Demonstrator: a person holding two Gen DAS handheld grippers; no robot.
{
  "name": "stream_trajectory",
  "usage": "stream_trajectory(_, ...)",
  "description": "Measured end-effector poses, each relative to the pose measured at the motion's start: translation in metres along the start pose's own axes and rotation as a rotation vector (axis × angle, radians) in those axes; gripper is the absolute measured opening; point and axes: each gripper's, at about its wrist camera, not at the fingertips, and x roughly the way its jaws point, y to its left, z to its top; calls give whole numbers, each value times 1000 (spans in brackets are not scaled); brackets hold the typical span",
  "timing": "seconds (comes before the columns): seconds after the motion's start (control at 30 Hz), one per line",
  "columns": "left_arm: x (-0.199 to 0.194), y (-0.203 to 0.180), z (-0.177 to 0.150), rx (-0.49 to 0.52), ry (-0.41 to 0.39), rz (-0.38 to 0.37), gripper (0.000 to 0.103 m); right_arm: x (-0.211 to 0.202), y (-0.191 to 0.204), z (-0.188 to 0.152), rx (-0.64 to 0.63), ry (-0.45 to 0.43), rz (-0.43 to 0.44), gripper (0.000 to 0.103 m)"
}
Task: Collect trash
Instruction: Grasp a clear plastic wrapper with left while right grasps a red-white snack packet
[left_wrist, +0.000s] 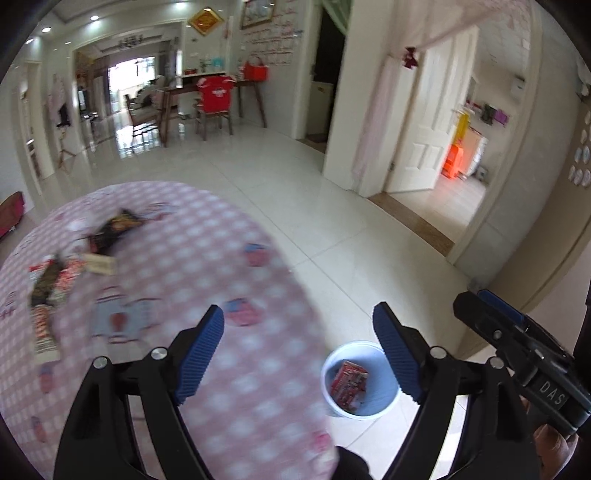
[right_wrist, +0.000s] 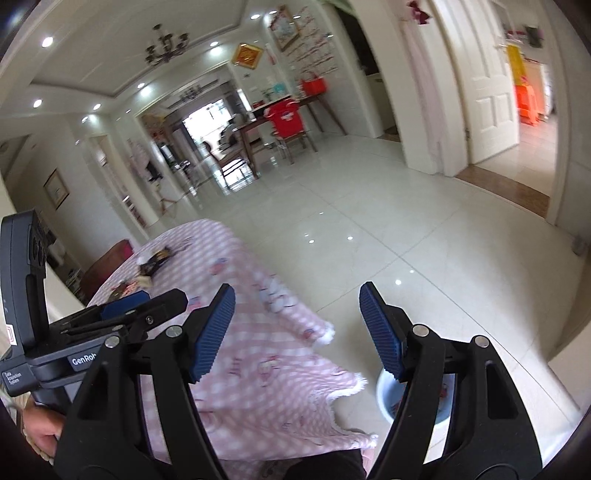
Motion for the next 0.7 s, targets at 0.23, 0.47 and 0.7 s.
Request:
stream_trajectory(0.23,-29,122,-8,-145,-28,229,81,46,91,-6,-146,88,103,70)
stream_trajectory(0.47,-18,190,-29,-201,39,361,70,96,155,-17,-259,188,168,70)
stream_trajectory(0.7,6,197,-32,-187,104,348,22,128,192,-24,-328,240,183,70)
